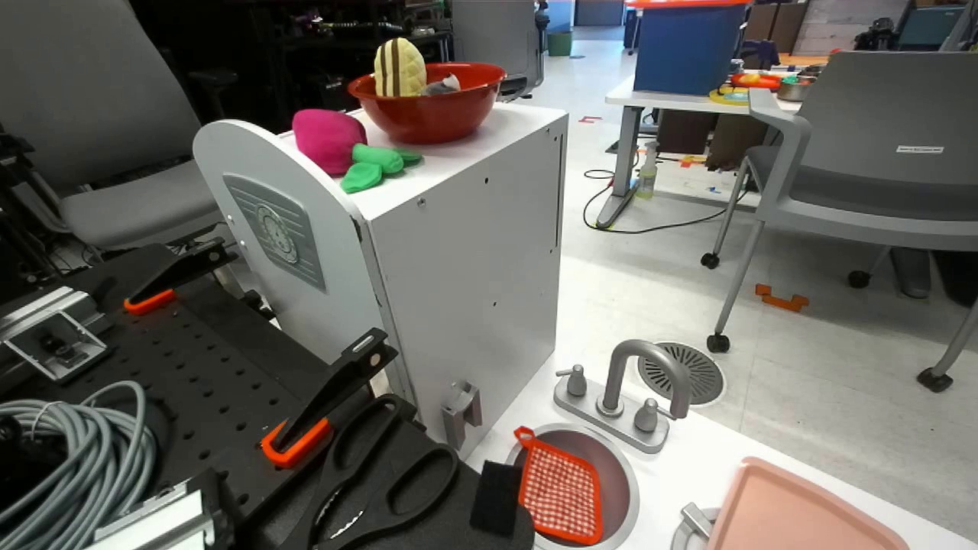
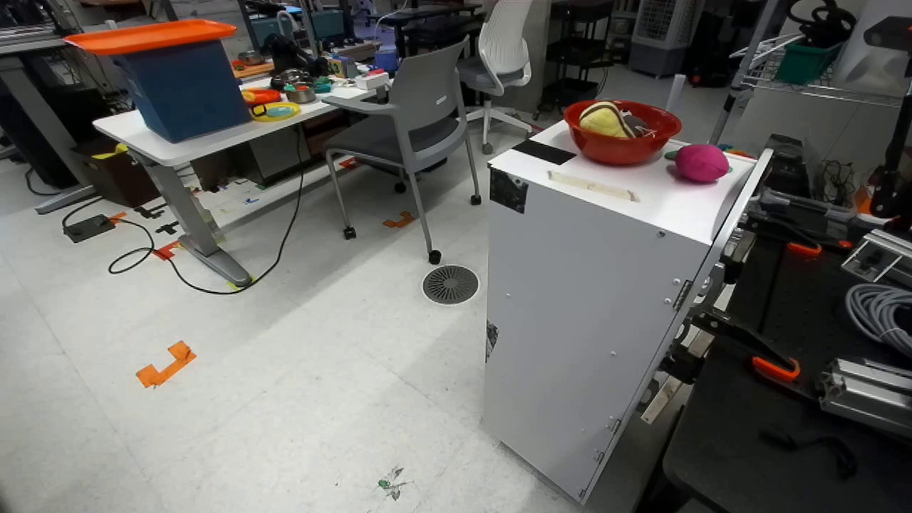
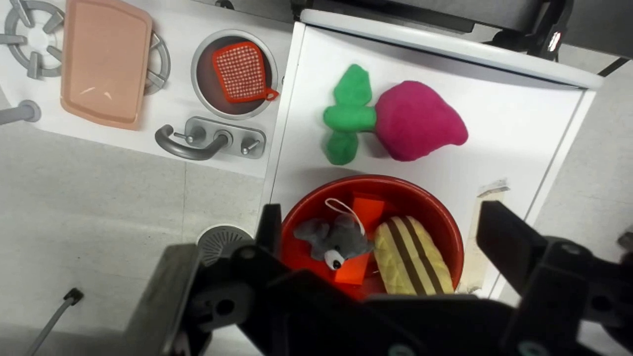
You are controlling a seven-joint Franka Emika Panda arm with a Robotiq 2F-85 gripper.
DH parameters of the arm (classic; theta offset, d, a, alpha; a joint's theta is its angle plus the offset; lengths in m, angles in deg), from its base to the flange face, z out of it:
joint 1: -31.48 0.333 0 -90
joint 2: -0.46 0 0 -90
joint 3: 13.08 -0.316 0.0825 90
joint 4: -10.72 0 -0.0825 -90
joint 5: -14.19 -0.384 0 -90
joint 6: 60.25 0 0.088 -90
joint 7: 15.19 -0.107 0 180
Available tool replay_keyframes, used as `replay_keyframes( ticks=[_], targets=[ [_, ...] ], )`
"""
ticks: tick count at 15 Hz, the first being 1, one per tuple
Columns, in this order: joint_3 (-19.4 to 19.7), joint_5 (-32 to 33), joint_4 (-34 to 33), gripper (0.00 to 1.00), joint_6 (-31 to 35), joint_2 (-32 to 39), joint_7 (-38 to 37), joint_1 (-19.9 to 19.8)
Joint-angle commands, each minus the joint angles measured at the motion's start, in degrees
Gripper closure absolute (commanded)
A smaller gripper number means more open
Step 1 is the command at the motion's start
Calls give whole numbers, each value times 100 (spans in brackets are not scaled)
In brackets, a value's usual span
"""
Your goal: Remove the grey plushy from the red bowl and put it in the sink
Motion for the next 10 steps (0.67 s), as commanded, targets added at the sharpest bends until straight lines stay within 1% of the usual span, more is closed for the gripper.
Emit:
replay_keyframes(
  ticks=[1,5,8,10],
  targets=[
    [20,5,-8,0,-12,0,-1,23],
    [20,5,-8,0,-11,-1,7,24],
    [67,-92,-88,0,-103,152,40,9],
    [86,-20,-180,0,-177,304,-10,-35]
  ],
)
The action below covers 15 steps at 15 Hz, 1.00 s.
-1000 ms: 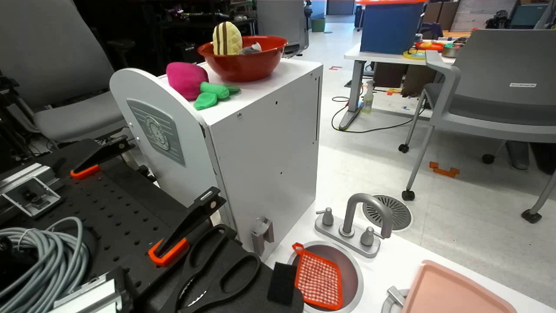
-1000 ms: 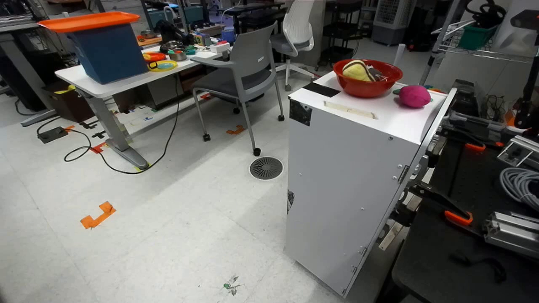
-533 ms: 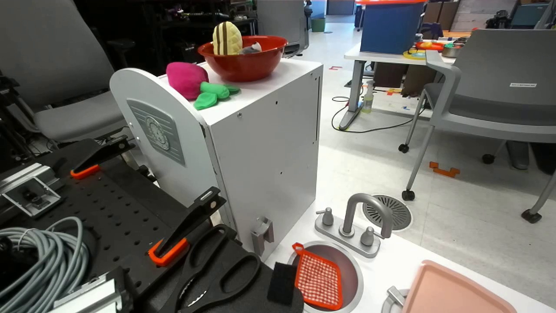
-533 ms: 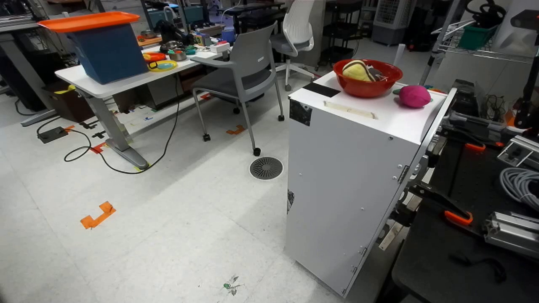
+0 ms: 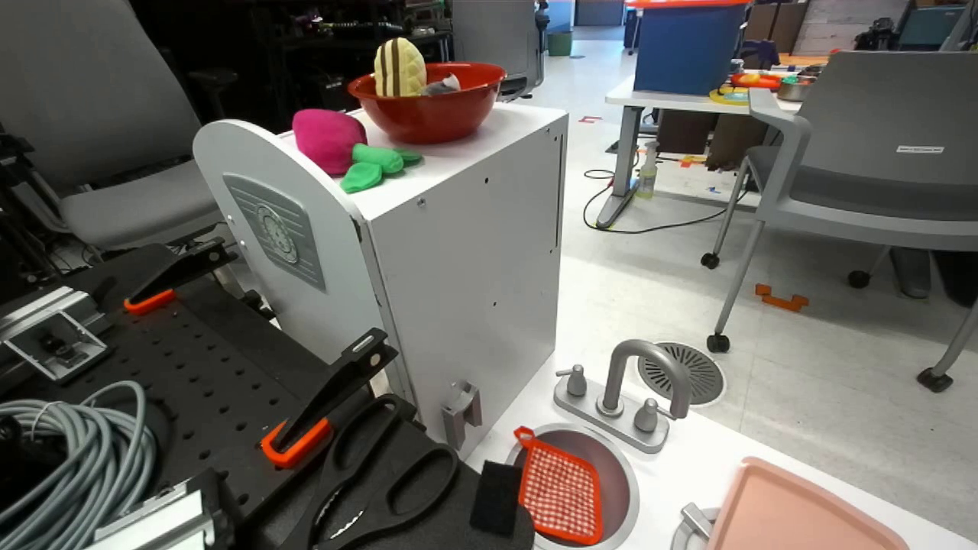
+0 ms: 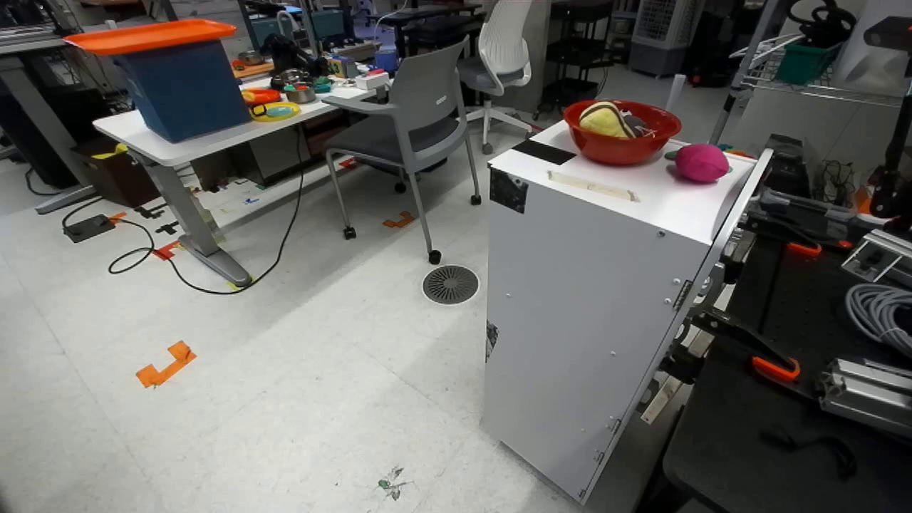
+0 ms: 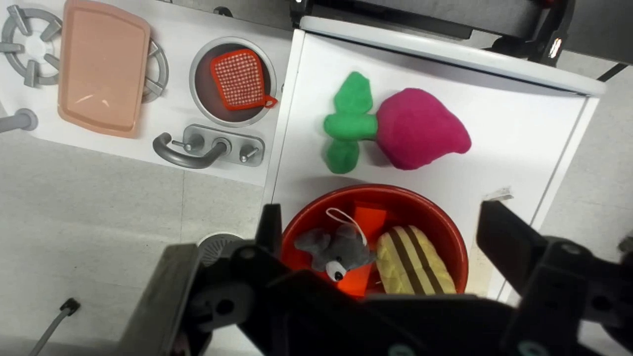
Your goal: Remove the grey plushy from the red bowl and put it in the sink
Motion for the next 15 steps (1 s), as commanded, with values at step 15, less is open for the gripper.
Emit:
replay_keyframes(
  ticks=[15],
  targets=[
    [24,225,-1072,0,-230,1128,-308,-166]
  ],
)
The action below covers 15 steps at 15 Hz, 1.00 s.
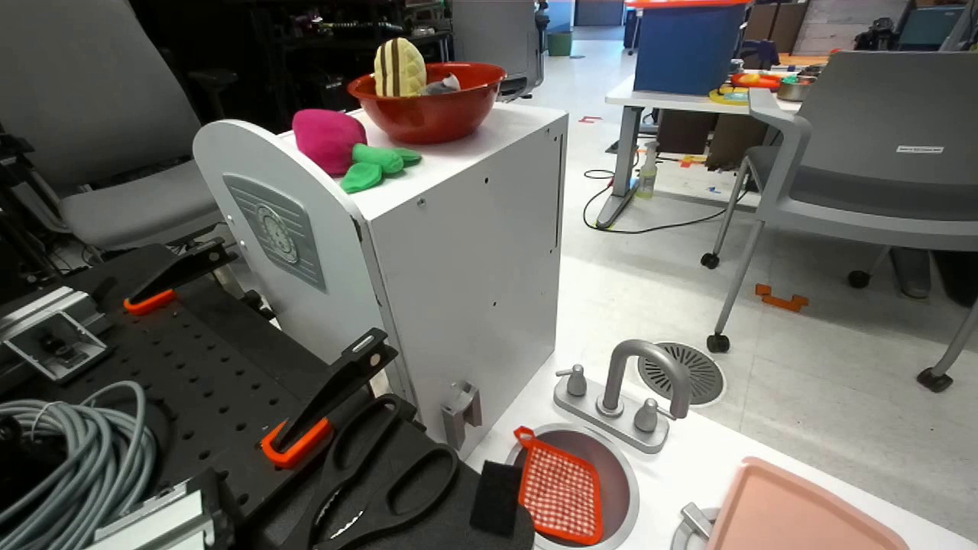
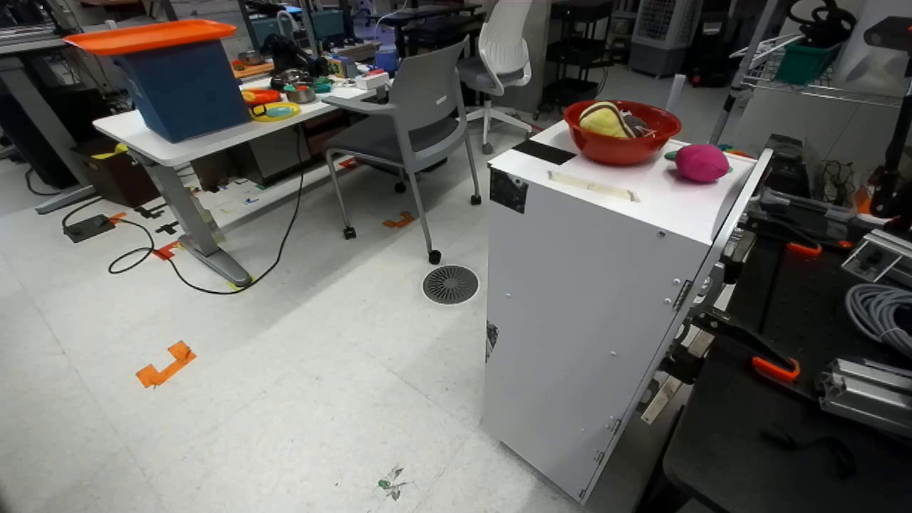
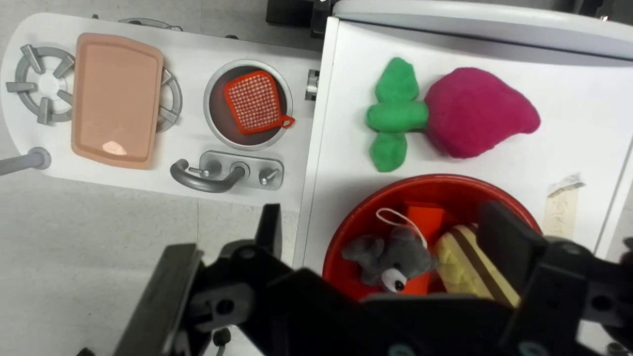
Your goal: Remove the grey plushy from the red bowl and put it in the sink
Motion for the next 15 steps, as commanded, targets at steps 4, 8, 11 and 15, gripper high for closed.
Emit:
replay_keyframes(
  ticks=[4,8,11,15],
  targets=[
    [-51,-224,-153,0,460,1,453,45],
    [-78,-664,-57,0,746,-64,1190,64],
    [-81,-540,-110,0,630,0,972,54],
    [-81,-560,-107,0,638,0,1037,55]
  ],
)
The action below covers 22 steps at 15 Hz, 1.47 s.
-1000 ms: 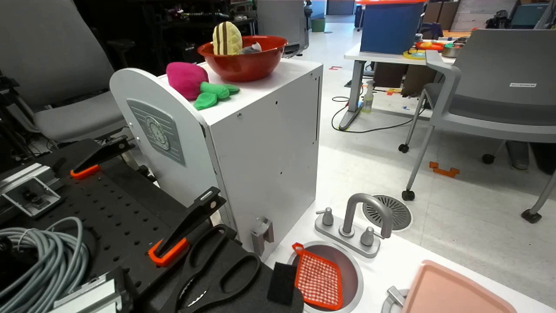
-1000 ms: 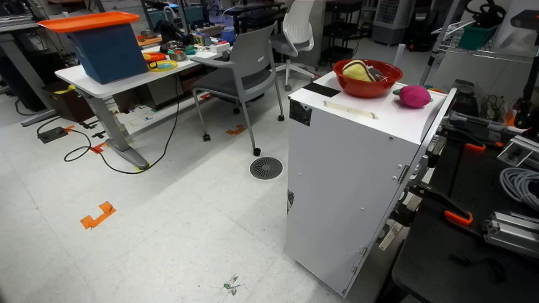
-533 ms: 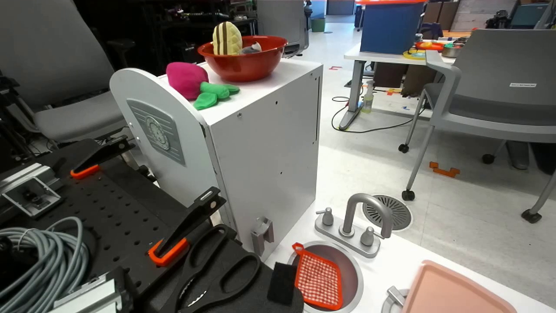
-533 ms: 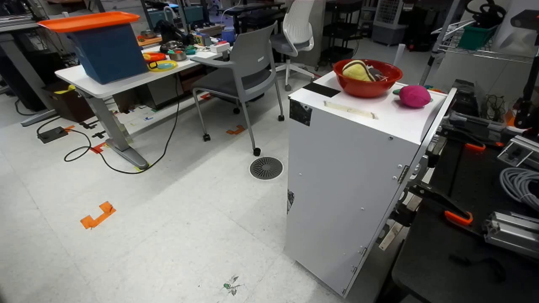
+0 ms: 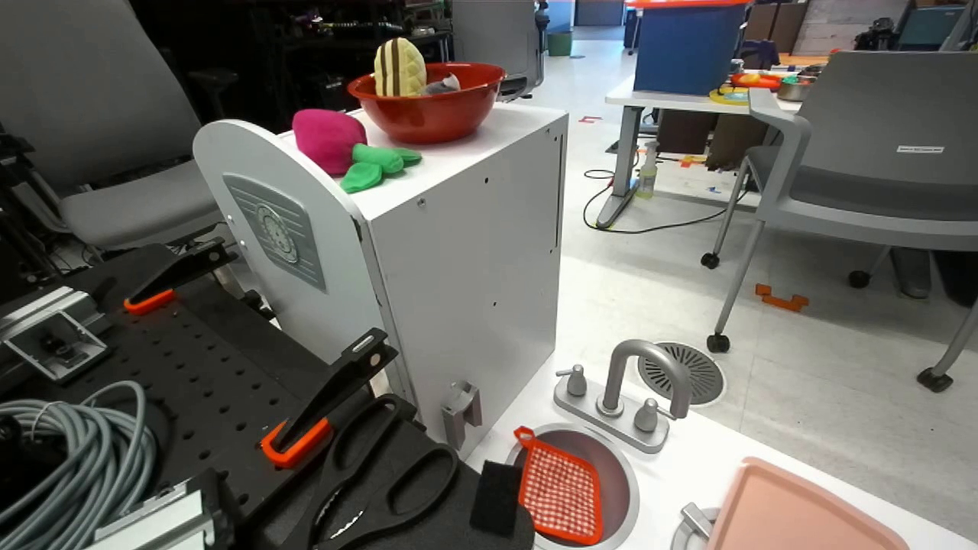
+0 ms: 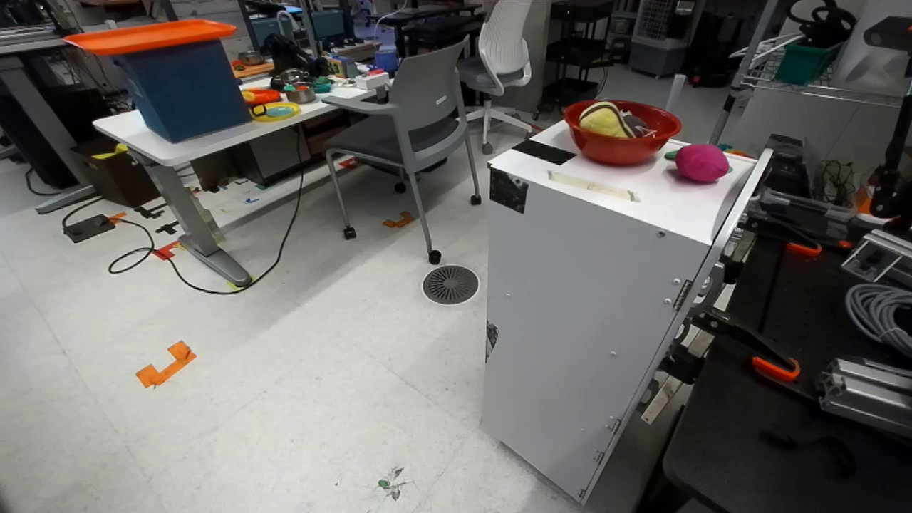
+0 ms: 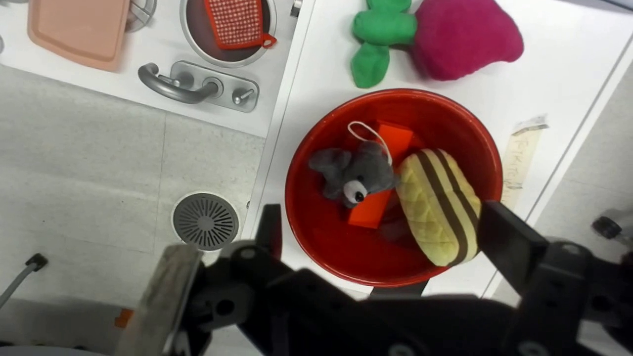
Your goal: Remove the grey plushy from the red bowl and put it in the sink
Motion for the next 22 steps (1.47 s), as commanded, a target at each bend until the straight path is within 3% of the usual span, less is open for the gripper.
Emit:
replay_keyframes(
  ticks=[1,11,22],
  targets=[
    [2,1,-11,0,-18,-1,-2,3],
    [2,-59,-103,0,-33,132,52,2],
    [-191,-210,-951,0,-182,1214,496,-71]
  ],
)
